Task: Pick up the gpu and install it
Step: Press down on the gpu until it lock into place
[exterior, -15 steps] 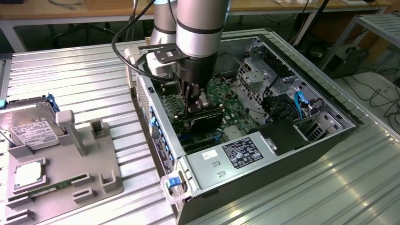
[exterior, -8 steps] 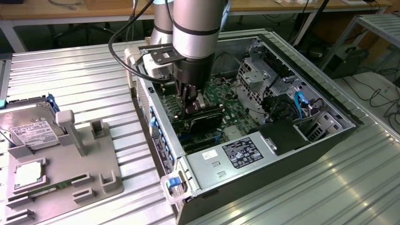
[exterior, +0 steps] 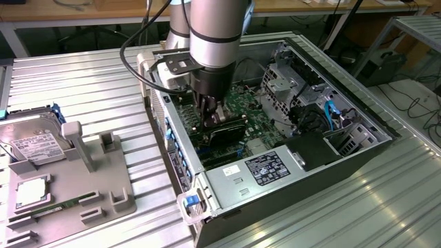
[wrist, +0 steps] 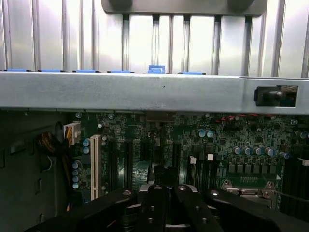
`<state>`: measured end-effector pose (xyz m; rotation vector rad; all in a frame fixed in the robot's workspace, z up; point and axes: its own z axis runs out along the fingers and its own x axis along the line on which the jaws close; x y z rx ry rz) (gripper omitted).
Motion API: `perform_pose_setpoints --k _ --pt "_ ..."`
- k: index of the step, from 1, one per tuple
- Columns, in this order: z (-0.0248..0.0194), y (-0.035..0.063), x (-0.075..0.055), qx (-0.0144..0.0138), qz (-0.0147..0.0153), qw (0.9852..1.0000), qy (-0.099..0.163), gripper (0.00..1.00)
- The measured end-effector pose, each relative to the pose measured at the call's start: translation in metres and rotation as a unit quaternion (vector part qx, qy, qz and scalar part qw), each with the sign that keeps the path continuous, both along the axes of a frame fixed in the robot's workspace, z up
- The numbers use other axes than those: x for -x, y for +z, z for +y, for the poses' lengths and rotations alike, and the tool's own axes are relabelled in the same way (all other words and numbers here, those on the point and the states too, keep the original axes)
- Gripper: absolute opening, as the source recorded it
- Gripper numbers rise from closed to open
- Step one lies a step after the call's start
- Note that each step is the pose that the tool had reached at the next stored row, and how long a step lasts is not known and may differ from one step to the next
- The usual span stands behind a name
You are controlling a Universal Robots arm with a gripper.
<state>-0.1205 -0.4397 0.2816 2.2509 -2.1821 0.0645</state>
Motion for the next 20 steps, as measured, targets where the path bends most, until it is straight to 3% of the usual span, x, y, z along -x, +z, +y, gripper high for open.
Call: perform_pose_setpoints --k 6,10,13,16,20 --pt "-0.0001 -0.0117 0.000 0.0005 0.0016 1.0000 0.000 0.11" --pt "0.0001 -0.0125 0.000 -0.0015 0.0016 1.0000 0.000 0.11" --pt "0.0004 -0.0078 0.000 -0.0040 0.0007 1.0000 0.000 0.11" --pt "0.0005 0.0031 0.000 -0.0033 0.0015 1.0000 0.000 0.11" --pt "0.0005 0.0036 0.000 -0.0039 0.0016 1.0000 0.000 0.11"
